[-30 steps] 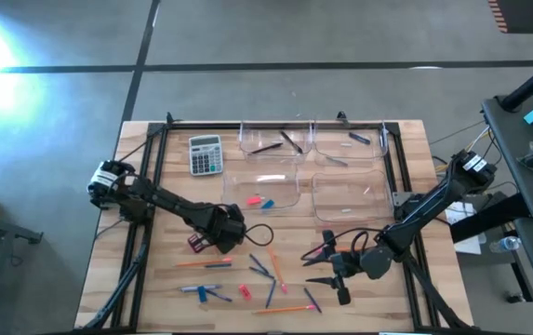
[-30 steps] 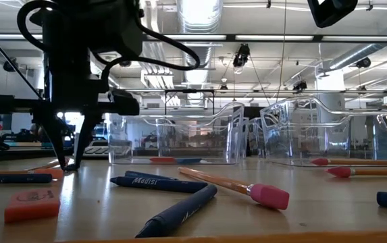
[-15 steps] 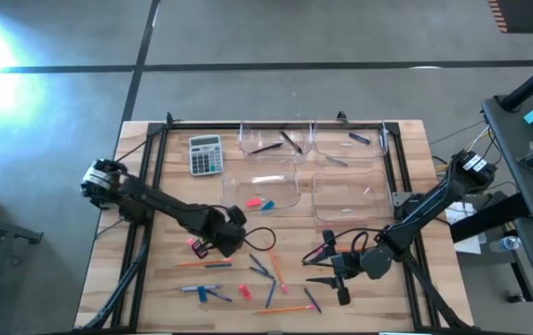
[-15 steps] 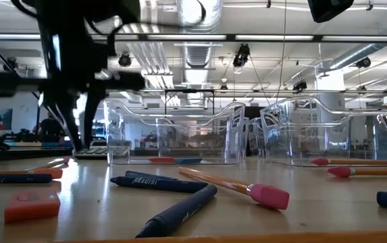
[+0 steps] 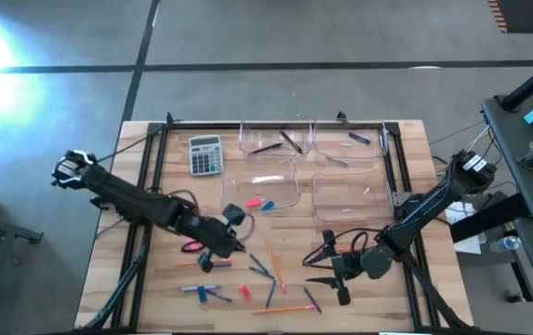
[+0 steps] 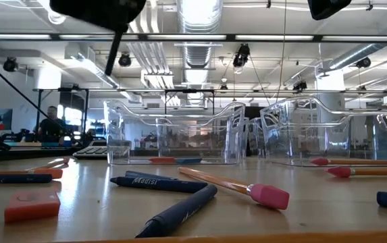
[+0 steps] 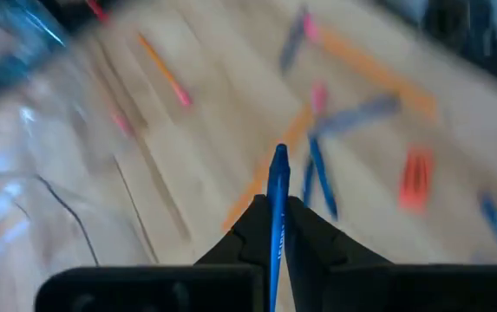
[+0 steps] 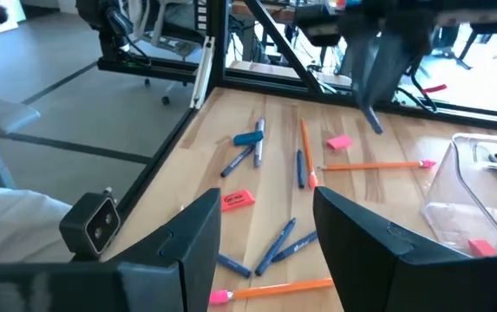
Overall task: Sort crayons/erasers/pens/pencils in bins
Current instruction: Put the blue crayon into the top right transparent bin
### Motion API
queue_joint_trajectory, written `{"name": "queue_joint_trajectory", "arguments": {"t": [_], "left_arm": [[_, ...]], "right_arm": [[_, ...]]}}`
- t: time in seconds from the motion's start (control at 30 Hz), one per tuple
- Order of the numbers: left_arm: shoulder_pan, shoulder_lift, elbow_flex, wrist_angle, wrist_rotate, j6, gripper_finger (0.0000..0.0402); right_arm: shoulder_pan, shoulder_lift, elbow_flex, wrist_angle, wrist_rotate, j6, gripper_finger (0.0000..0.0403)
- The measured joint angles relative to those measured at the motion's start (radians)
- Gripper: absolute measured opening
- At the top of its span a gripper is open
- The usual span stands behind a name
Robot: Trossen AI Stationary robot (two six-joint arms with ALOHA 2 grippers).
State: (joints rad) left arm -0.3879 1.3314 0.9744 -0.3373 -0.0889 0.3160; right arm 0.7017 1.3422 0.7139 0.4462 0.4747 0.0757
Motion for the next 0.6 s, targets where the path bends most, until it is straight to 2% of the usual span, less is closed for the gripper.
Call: {"name": "queue_joint_trajectory", "arguments": {"t": [0.17,0.4,0.5,0.6], "left_arm": [[0.002,-0.078,-0.137,0.398,0.009,-0.021,0.0],[0.011,-0.114,-0.332,0.919,0.01,-0.039,0.0],[0.017,-0.119,-0.363,0.976,0.005,-0.05,0.0],[0.02,-0.113,-0.363,0.987,-0.029,-0.05,0.0]], "right_arm": [[-0.007,0.0,0.0,0.012,0.002,-0.02,0.0176],[-0.056,0.03,0.0,0.068,0.086,-0.049,0.0176],[-0.102,0.053,0.0,0.08,0.09,-0.015,0.0181],[-0.162,0.074,0.0,0.099,0.01,0.033,0.02]]}}
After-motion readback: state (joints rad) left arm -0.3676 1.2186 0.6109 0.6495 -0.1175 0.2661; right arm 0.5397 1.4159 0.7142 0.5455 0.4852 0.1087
